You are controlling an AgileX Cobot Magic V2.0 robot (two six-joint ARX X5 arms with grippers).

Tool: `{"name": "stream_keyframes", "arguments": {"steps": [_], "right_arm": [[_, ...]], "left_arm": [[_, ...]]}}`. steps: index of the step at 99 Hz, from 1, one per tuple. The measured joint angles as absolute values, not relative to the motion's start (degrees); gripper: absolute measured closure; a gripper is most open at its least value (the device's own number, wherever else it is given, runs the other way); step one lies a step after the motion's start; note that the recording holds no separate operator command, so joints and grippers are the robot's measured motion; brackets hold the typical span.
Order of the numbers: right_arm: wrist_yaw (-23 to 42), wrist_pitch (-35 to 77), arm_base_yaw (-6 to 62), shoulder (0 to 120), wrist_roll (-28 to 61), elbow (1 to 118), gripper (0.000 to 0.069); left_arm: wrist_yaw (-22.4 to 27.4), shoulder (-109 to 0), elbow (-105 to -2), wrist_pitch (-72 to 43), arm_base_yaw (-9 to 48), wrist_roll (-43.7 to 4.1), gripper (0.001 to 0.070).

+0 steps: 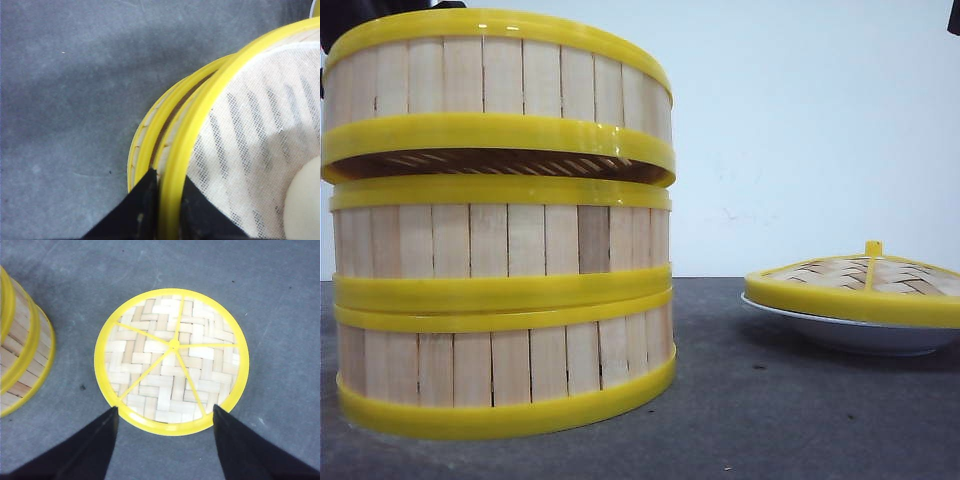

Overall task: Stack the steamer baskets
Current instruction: 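Lower the held basket onto the two-basket stack with the left gripper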

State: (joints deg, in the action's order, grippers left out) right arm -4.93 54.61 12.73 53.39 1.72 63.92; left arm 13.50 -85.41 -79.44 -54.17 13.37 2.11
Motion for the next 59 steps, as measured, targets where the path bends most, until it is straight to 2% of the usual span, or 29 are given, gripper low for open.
{"name": "stream_keyframes", "arguments": {"steps": [32, 59], "right_arm": [[-4.91, 54.61, 12.73, 53.39, 1.72, 63.92, 0.0324], [-4.91, 54.61, 12.73, 53.39, 1.72, 63.92, 0.0324]], "left_arm": [[11.70, -82.39, -79.44, -50.74, 12.93, 2.46, 0.0685], [12.60, -81.73, -79.44, -52.29, 13.76, 2.83, 0.0685]]}}
